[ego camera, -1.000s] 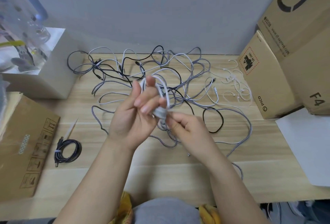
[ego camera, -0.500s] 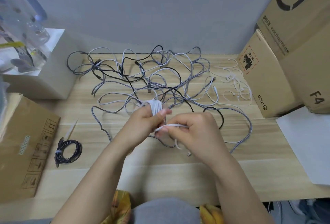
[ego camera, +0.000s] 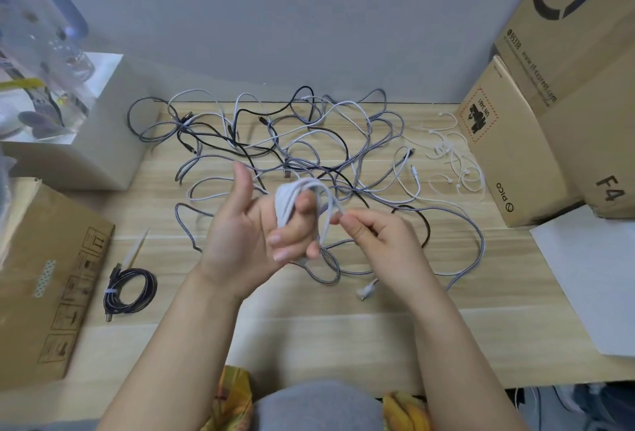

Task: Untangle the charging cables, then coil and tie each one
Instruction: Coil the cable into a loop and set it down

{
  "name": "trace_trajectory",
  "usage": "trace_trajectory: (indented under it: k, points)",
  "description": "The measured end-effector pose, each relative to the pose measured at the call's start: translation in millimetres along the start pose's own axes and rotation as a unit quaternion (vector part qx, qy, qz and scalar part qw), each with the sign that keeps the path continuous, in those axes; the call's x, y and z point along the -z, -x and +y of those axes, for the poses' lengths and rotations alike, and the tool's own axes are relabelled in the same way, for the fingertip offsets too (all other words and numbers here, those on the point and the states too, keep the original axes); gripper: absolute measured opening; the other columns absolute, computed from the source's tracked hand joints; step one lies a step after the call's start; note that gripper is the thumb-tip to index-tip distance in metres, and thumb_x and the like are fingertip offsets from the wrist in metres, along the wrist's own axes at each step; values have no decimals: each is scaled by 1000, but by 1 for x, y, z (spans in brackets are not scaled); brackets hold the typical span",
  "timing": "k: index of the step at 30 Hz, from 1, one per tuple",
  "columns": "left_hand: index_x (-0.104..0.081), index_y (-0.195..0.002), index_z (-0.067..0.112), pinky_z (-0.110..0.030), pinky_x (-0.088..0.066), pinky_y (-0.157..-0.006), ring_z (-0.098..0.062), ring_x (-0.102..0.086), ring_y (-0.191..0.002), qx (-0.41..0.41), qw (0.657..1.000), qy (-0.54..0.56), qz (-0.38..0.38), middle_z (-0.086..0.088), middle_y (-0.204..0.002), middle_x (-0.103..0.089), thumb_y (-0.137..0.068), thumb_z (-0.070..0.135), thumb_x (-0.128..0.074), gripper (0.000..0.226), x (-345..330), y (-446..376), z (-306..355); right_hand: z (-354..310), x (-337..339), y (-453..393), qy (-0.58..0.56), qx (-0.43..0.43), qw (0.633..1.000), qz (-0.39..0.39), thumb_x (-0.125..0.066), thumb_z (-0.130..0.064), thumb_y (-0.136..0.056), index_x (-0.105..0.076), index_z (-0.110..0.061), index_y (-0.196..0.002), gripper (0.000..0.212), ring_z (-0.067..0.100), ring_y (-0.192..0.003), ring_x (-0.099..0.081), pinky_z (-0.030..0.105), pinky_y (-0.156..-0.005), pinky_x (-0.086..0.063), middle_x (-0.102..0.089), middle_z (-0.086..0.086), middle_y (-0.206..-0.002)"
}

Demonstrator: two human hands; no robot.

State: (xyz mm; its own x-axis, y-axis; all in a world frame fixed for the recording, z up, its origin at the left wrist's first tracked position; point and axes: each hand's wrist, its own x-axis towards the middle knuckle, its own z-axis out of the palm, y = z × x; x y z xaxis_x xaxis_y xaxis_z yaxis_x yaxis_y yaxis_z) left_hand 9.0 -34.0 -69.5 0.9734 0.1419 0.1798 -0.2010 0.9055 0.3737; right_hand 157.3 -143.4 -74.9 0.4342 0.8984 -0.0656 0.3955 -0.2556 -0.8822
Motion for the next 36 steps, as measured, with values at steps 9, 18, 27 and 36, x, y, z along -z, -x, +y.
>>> trace_trajectory:
  k: [9, 18, 27, 36]
  points:
    - [-56, -99, 6, -32, -52, -84, -17, -47, -58, -167, 941, -122, 269, 0, -65, -46, -90, 63, -17, 70, -5, -10, 1, 0, -18, 8, 150, -22, 964, -220, -49, -42, -94, -65, -36, -114, 26, 12, -90, -61, 31, -83, -48, -71, -15, -89]
    - [-37, -129, -17, -40, -36, -103, -26, -48, -73, -198, 959, 85, 181, -14, -80, -47, -96, 43, -42, 69, -18, -4, 7, -6, -19, 10, 209, -11, 953, -217, -46, -44, -94, -62, -33, -114, 27, 22, -97, -59, 34, -83, -48, -69, -4, -95]
    - [-30, -133, -12, -38, -42, -100, -22, -50, -71, -252, 930, 12, 268, -10, -78, -49, -88, 43, -57, 76, -19, -8, 7, -14, -19, 12, 198, 1, 954, -227, -48, -43, -93, -66, -29, -107, 26, 24, -79, -55, 31, -73, -44, -49, -3, -61]
    - [-48, -124, 31, -32, -38, -81, -13, -52, -63, -74, 821, -429, 369, 4, -59, -52, -80, 72, -26, 64, 2, -14, -13, -24, -1, 14, 210, 59, 966, -135, -57, -45, -87, -67, -28, -81, 21, 18, -64, -46, 31, -59, -37, -46, -2, -54]
